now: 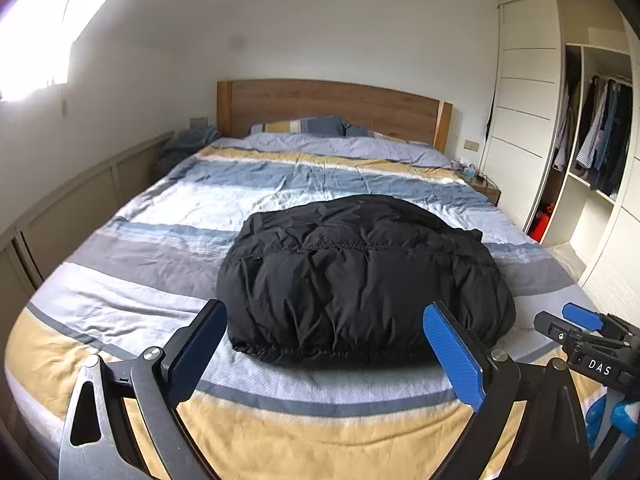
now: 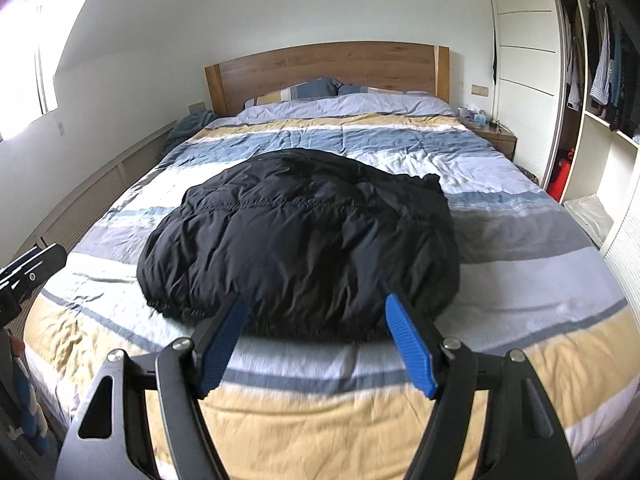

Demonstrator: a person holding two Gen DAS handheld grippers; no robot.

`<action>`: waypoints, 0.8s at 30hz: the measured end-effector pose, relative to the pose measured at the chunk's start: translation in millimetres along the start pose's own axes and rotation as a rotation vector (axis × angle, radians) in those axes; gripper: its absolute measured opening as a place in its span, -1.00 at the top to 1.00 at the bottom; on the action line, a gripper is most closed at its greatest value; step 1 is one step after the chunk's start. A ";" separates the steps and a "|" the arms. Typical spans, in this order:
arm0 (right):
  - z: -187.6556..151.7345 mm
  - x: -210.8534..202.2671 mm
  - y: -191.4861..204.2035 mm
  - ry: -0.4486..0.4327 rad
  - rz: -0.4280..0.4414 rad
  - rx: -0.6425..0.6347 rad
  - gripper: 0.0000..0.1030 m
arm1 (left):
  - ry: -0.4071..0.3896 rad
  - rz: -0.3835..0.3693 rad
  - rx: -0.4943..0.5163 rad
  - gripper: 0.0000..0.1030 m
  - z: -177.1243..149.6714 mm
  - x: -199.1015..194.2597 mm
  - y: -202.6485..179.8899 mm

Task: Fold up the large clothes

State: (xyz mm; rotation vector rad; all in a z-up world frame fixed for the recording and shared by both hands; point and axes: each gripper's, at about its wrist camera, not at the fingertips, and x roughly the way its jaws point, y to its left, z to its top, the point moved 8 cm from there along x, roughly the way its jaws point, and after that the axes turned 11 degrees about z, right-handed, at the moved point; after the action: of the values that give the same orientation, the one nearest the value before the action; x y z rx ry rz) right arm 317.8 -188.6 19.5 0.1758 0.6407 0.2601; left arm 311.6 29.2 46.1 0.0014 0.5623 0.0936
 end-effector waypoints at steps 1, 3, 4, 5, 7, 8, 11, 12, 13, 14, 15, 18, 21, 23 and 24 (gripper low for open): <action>-2.6 -5.7 2.0 -0.004 -0.002 0.000 -0.38 | -0.008 -0.002 0.003 -0.90 -2.0 -8.0 0.5; -6.2 -19.8 5.5 -0.016 -0.006 -0.003 -0.38 | -0.023 -0.004 0.004 -0.90 -5.7 -24.6 3.1; -6.7 -25.1 7.7 -0.022 -0.007 -0.004 -0.38 | -0.027 -0.005 0.004 -0.91 -6.7 -29.1 3.6; -7.8 -30.5 9.3 -0.028 -0.007 -0.006 -0.38 | -0.036 -0.003 0.005 -0.91 -8.1 -36.0 4.2; -8.8 -44.1 12.4 -0.042 -0.013 -0.012 -0.38 | -0.053 0.001 0.009 -0.92 -11.7 -50.0 6.9; -9.2 -50.6 13.9 -0.050 -0.017 -0.015 -0.38 | -0.057 0.002 0.010 -0.93 -12.1 -52.8 7.4; -9.3 -67.9 19.6 -0.074 -0.019 -0.018 -0.38 | -0.080 0.002 0.009 -0.96 -14.9 -69.7 11.3; -10.0 -72.7 21.1 -0.080 -0.019 -0.019 -0.38 | -0.087 0.003 0.007 -0.97 -16.1 -74.5 13.6; -10.8 -78.1 23.5 -0.087 -0.020 -0.021 -0.38 | -0.095 0.002 0.003 -0.99 -17.2 -80.3 15.3; -11.8 -81.7 25.9 -0.090 -0.020 -0.024 -0.38 | -0.106 -0.001 -0.001 -0.99 -18.2 -85.7 16.8; -14.1 -86.6 28.3 -0.093 -0.020 -0.029 -0.38 | -0.117 -0.005 -0.003 -0.99 -19.9 -91.9 17.2; -22.1 -93.9 32.4 -0.092 -0.021 -0.034 -0.38 | -0.144 0.022 0.009 -0.99 -24.9 -106.1 21.1; -33.4 -96.4 32.9 -0.083 -0.022 -0.033 -0.38 | -0.157 0.064 0.026 -0.99 -34.5 -114.0 24.7; -44.5 -98.8 31.9 -0.076 -0.026 -0.029 -0.38 | -0.153 0.079 0.045 -0.99 -40.4 -115.3 24.3; -51.2 -98.9 31.2 -0.068 -0.027 -0.028 -0.38 | -0.150 0.094 0.060 -0.99 -44.8 -115.7 23.8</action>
State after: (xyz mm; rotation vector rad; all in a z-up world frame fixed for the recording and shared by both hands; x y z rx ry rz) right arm 204.5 -183.6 42.6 0.1484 0.5714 0.2359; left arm 188.2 41.5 70.4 0.0920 0.4146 0.1665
